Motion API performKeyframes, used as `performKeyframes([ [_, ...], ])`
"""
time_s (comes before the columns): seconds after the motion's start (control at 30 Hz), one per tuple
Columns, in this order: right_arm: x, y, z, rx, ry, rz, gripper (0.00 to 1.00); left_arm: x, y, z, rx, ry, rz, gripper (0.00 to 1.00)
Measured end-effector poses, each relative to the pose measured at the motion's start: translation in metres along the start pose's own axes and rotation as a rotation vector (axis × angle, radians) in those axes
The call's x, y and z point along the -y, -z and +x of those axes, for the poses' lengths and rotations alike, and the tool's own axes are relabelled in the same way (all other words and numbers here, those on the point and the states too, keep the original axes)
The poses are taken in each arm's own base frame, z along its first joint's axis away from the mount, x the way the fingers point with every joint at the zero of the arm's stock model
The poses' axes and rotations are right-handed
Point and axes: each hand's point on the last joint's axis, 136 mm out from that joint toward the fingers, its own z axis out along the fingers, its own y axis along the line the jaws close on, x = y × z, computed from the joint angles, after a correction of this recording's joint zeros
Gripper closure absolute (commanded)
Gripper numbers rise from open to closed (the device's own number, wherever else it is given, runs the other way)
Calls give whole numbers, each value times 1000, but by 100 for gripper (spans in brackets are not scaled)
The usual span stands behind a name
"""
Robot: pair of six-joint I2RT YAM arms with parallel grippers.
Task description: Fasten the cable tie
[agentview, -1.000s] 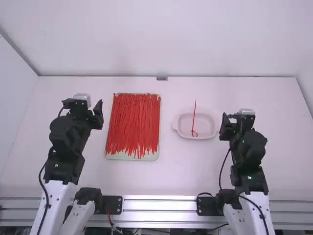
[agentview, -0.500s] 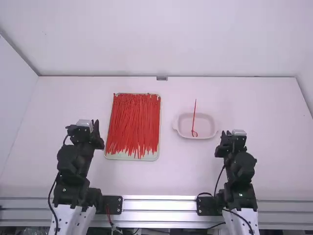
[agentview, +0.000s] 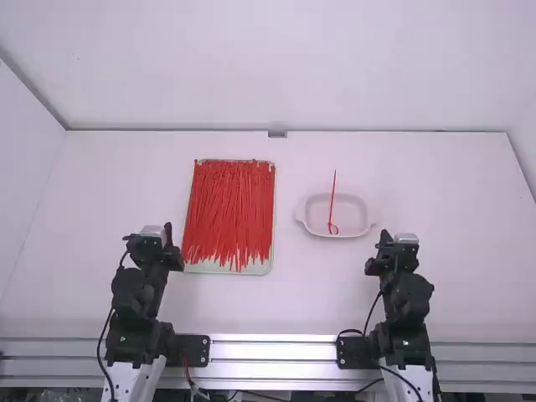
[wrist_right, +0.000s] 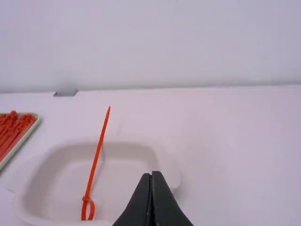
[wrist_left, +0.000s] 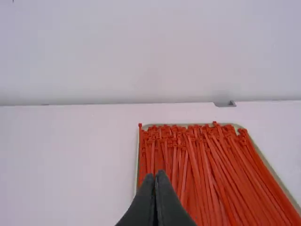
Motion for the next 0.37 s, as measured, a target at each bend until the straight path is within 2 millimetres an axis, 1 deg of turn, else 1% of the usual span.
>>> performKeyframes([
  [0.23,0,4,-14,62,1,2,100,0,-1,23,-4,0,0,100],
  [0.37,0,4,-13,61,-1,2,100,0,-1,25,1,0,-2,100],
])
